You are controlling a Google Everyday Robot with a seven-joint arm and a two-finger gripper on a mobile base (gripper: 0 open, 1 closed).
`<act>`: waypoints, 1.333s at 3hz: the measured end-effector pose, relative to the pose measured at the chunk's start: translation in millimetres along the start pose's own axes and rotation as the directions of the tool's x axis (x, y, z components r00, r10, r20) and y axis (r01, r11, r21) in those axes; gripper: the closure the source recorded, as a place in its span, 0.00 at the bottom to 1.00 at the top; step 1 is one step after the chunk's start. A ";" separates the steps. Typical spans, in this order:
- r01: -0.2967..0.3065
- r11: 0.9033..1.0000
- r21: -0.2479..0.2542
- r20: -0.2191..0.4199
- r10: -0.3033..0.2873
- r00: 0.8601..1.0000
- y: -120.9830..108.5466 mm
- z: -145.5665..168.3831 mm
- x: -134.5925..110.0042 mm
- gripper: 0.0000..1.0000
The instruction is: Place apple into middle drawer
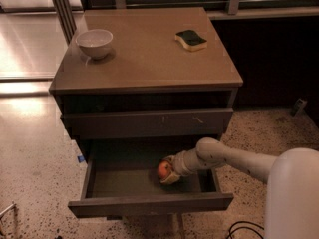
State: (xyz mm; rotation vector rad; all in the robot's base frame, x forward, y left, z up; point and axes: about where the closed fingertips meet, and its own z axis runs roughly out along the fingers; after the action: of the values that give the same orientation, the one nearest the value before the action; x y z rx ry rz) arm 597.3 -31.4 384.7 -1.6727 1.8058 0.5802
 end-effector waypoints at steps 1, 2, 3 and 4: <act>-0.010 1.000 -0.002 0.006 0.010 1.000 -2.6 10.0 10.4 1.00; -0.011 1.000 -0.002 0.006 0.011 1.000 -2.6 10.3 10.5 0.81; -0.011 1.000 -0.002 0.006 0.011 1.000 -2.6 10.4 10.5 0.58; -0.011 1.000 -0.002 0.006 0.011 1.000 -2.5 10.4 10.5 0.34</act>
Offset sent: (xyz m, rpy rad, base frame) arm 0.0031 -0.0009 -0.0120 0.0063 0.0067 -0.0047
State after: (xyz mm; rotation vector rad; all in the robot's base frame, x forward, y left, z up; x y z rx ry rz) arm 601.0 -32.2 370.1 -1.6616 1.8112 0.5919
